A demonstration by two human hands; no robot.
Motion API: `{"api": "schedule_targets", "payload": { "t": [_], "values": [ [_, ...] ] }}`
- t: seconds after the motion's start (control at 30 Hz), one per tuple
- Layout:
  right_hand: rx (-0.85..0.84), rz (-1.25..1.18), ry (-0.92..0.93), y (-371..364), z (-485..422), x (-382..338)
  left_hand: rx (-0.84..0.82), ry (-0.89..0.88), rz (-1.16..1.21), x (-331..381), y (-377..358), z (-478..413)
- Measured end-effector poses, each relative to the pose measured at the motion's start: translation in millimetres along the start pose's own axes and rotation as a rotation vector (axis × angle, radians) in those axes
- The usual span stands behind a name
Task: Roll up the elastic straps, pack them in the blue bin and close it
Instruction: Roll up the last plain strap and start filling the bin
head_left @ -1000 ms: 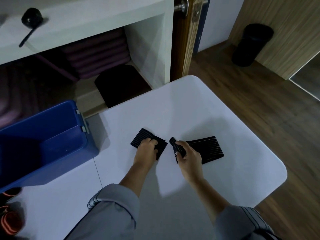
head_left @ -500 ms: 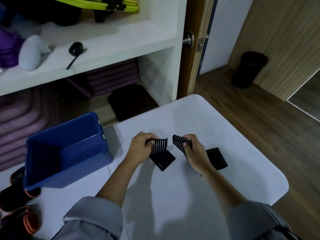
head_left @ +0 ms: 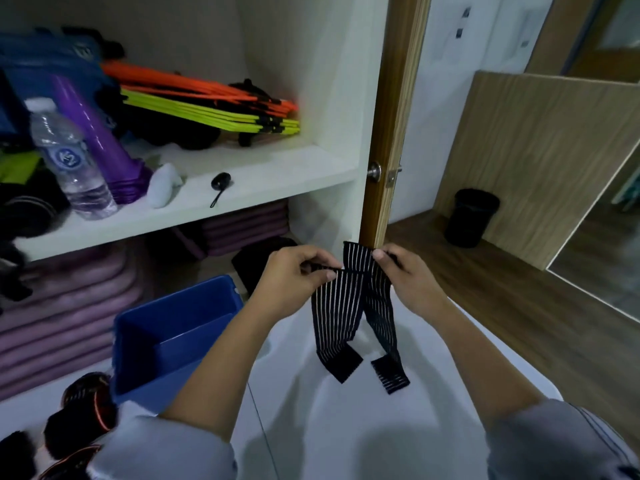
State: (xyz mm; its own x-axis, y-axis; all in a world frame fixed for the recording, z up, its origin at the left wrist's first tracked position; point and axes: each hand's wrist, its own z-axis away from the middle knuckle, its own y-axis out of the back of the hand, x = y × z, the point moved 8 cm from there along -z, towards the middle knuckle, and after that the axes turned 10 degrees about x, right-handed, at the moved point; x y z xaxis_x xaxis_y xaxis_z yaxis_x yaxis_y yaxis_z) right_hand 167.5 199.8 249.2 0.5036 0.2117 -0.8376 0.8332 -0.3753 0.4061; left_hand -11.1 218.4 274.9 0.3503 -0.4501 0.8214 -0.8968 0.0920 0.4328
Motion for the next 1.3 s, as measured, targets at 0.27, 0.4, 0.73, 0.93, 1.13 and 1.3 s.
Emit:
{"api": "schedule_targets", "payload": {
  "t": [0.27, 0.4, 0.73, 0.93, 1.13, 1.3],
  "values": [
    [-0.163, -0.153, 0.024, -13, 21, -85, 0.167, -0.161, -0.008, 56, 49, 9],
    [-0.229, -0.291, -0.089, -27, 36, -101, 0.242, -0.142, 0.081, 61, 69, 18],
    [-0.103, -0.381, -0.008, -56, 62, -151, 0.458, -0.024, 0.245, 61, 108, 49],
    [-0.114, -0.449, -0.07, -61, 63, -160, 0.46, -0.114, 0.097, 74, 122, 59],
    [-0.223, -0.38, -0.081, -59, 63, -171, 0.479, -0.341, -0.159, 92, 132, 64],
    [-0.202, -0.308, 0.01, -57, 64, -182, 0.484, -0.333, -0.097, 92, 135, 65]
  ]
}}
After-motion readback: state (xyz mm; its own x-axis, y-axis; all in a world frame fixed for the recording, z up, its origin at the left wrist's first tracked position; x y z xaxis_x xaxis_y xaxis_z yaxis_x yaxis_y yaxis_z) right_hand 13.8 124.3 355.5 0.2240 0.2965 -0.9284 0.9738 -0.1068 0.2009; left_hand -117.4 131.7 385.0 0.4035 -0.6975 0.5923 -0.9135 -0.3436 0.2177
